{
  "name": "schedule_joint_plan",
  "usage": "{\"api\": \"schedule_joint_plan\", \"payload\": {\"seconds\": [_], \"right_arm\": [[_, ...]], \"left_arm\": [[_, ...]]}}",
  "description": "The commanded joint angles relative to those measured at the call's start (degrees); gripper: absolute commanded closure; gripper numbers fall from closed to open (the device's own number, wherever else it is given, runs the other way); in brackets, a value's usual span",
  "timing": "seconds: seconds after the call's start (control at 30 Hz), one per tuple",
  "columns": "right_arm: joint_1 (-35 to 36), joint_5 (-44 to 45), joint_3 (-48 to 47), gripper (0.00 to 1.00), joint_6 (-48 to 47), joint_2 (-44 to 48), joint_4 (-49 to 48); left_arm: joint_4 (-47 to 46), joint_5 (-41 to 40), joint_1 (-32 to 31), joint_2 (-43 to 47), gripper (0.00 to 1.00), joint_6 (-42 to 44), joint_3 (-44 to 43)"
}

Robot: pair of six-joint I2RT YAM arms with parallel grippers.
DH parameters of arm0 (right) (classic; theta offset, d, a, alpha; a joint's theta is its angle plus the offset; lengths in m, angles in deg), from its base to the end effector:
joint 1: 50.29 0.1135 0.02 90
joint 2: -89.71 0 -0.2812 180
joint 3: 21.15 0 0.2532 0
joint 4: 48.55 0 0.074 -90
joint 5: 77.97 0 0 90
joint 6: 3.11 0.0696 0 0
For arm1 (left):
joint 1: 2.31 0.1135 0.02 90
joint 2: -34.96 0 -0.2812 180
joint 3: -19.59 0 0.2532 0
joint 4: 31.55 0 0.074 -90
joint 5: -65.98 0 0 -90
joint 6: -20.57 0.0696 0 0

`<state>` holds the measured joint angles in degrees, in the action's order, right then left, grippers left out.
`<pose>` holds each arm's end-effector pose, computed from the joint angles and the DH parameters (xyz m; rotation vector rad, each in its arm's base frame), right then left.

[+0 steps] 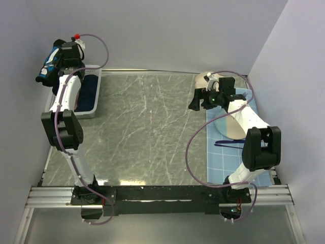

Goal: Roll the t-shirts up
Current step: Place the T-shirt in the bin.

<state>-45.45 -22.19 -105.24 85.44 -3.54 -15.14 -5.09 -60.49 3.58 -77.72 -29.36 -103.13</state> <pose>0.3781 0.0713 0.2649 -0.4250 2.2184 0.7178 0.4955 0.0927 0.3804 0.1110 1.9551 1.1318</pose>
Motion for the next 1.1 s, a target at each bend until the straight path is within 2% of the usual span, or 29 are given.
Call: {"api": "schedule_joint_plan", "payload": {"seconds": [0.0,0.17,0.3,0.5,0.8,0.93,1.07], "right_arm": [[-0.2,-2.0,0.0,0.00,1.1,0.5,-1.2],[-0.3,-2.2,-1.4,0.00,-0.1,-1.0,0.6],[-0.3,-1.9,-4.2,0.00,-1.2,-2.9,2.6],[-0.4,-1.6,-6.8,0.00,-2.1,-4.0,4.2],[-0.3,-0.4,-10.6,0.00,-7.7,-4.7,14.5],[-0.3,0.9,-14.1,0.00,-10.5,-6.1,20.2],[-0.3,2.5,-16.3,0.00,-11.4,-6.5,21.7]], "left_arm": [[-5.8,-5.1,-0.8,-1.0,0.99,3.4,-0.2],[-6.3,-7.5,-2.5,-3.1,0.99,4.2,2.0],[-9.5,-10.2,-3.9,-5.1,0.99,8.4,8.8],[-8.4,-12.4,-5.5,-8.2,0.99,9.1,12.3],[-14.8,-16.7,-10.3,-14.1,0.99,15.8,8.4],[-17.8,-17.8,-10.3,-14.8,0.99,18.6,6.6],[-20.2,-17.6,-8.9,-15.4,0.99,21.3,3.7]]}}
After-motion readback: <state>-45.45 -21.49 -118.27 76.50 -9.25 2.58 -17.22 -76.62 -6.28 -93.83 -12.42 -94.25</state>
